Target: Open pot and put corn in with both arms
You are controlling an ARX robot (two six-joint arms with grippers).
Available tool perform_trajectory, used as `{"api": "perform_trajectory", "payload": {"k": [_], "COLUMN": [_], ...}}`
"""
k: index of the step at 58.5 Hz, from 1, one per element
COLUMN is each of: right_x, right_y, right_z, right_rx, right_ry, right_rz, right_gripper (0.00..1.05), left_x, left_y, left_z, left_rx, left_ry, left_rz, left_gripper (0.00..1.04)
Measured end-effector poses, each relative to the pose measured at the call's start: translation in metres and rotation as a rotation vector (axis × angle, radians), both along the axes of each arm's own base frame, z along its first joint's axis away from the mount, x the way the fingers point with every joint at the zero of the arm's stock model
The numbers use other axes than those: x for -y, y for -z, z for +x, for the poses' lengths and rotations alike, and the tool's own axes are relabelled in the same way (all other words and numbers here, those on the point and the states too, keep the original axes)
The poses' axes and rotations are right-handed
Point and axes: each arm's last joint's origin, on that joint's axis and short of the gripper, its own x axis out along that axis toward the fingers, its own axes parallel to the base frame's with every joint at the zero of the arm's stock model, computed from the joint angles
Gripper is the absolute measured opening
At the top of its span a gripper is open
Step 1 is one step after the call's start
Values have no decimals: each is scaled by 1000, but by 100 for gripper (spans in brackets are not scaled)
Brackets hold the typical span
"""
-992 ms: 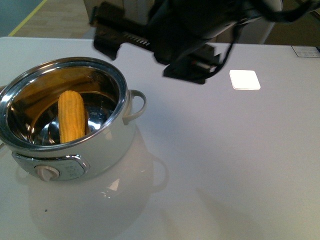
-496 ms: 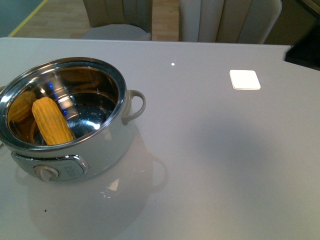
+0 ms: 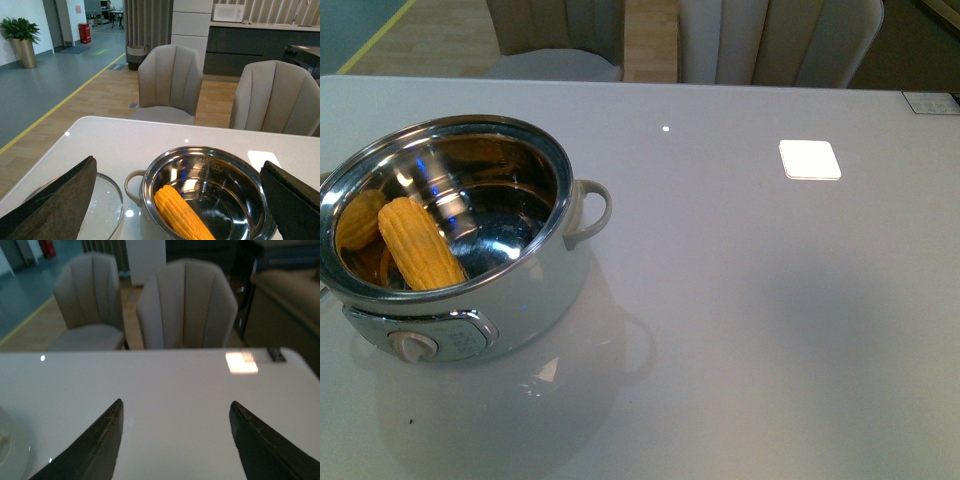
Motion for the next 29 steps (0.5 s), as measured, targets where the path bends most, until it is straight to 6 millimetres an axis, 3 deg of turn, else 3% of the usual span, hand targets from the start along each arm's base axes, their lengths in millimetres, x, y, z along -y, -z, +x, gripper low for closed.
{"api": "perform_trajectory", "payload": {"k": [16, 29], "right_x": [16, 29], "right_y": [14, 20], "right_z": [-27, -41], "right_rx": [10, 10], "right_ry": [1, -2], "right_rz": [-34, -37], "right_gripper": [2, 2], "left_x": [0, 0], "left_y": [0, 0], "left_z": [0, 0], "left_rx": [0, 0], "left_ry": [0, 0], "left_rz": [0, 0], "left_gripper": [98, 98]}}
